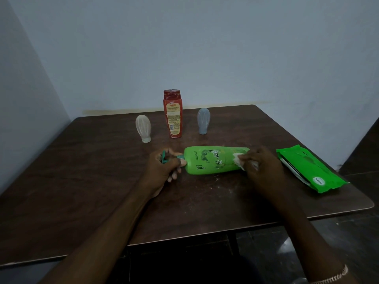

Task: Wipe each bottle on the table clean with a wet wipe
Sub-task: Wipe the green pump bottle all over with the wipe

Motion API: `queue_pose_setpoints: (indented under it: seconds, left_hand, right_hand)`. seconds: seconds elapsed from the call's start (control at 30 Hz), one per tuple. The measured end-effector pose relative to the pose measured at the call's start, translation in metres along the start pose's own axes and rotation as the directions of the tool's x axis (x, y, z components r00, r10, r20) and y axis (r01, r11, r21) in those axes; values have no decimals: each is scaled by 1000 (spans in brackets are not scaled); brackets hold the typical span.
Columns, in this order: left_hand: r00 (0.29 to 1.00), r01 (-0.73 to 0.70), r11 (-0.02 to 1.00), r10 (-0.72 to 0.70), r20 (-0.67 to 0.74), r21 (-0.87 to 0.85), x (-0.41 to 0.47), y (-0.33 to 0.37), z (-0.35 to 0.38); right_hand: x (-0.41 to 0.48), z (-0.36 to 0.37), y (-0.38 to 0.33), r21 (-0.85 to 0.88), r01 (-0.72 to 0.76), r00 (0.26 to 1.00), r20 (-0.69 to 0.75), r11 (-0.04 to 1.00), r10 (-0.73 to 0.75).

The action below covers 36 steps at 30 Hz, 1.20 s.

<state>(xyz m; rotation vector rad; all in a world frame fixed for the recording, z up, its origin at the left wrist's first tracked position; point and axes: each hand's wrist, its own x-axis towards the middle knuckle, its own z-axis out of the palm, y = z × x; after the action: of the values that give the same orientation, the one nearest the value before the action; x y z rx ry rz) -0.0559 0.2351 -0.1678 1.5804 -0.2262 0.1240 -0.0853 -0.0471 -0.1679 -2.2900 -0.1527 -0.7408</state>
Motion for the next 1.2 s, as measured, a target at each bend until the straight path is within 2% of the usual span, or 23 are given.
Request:
queue_pose_setpoints:
  seconds: [0.17,0.23,0.4,0.57,0.73,0.93,1.03,1.2]
  left_hand:
    - [1000,-8,1000,8,13,-3,-1,1,1]
    - [1000,-13,1000,13,11,-4,-1,1,1]
    - [1000,-20,1000,20,-4,4,-1,1,1]
    - [999,-31,1000,31,10,3,-1,1,1]
    - [1000,-23,1000,23,9,0,0,0,1]
    - [1000,-24,1000,24,18,-5,-1,0,0]
    - [999,-30,1000,30,17,1,-1,0,1]
    - [1000,-21,1000,21,17,-9,-1,-2,-1]
  right_hand:
    - [11,-11,12,-76,-89,988,-133,993,78]
    - [17,-8,6,-101,-106,989,-110,989,95]
    - [7,6,-8,-59,48,998,-41,997,-50]
    - [6,-4,7,10,-129,973,-189,992,129]
    - [17,0,8,-157,-139,971,-215,978,103]
    - [13,-3,10,-255,-135,984,-147,958,100]
    - [26,-5,9,-331,-87,995,-76,940,66]
    - [13,-2,-5,-179,100,995,13,979,-100]
